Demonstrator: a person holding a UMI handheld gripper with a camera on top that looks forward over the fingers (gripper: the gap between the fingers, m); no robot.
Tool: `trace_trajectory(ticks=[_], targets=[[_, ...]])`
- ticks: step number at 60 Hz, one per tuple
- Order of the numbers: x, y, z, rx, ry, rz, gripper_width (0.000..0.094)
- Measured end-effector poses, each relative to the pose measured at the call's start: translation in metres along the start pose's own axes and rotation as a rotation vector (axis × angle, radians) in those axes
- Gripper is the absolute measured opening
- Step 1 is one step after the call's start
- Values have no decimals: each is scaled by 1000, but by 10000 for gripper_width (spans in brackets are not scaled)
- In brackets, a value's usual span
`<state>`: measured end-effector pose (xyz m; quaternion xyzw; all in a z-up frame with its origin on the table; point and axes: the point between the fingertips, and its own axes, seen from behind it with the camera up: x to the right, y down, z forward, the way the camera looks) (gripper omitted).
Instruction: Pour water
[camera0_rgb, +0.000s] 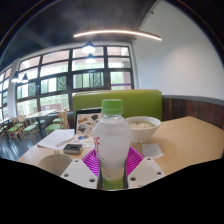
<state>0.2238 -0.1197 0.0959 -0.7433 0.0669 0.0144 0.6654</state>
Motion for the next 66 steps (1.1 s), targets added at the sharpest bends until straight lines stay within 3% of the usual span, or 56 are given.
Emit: trace_trajectory(ticks=[8,25,34,40,48,66], targets=[[19,24,-27,-31,-27,24,287],[40,16,-69,-32,-36,-75,318],[64,17,-98,-59,-27,-115,542],[81,21,-134,-94,-23,-150,849],[91,9,-196,-71,-35,-134,825],[129,-20,-410,15,-48,-12,828]])
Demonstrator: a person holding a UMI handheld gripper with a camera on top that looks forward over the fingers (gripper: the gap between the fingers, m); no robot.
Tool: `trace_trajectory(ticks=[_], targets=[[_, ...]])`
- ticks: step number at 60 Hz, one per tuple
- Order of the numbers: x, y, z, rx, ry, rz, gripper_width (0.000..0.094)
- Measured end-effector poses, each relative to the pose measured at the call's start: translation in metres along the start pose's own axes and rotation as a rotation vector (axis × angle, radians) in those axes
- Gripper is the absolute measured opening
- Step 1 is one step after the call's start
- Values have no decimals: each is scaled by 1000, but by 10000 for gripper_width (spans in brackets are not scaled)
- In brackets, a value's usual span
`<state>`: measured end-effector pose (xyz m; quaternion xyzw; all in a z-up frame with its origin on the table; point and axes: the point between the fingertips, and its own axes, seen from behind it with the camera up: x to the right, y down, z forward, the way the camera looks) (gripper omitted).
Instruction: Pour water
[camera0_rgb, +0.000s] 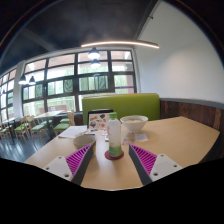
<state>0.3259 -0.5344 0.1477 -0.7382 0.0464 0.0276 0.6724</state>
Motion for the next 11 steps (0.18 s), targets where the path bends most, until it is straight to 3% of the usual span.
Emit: trace_trajectory(ticks=[11], targets=[[18,2,-92,16,-10,11,831]])
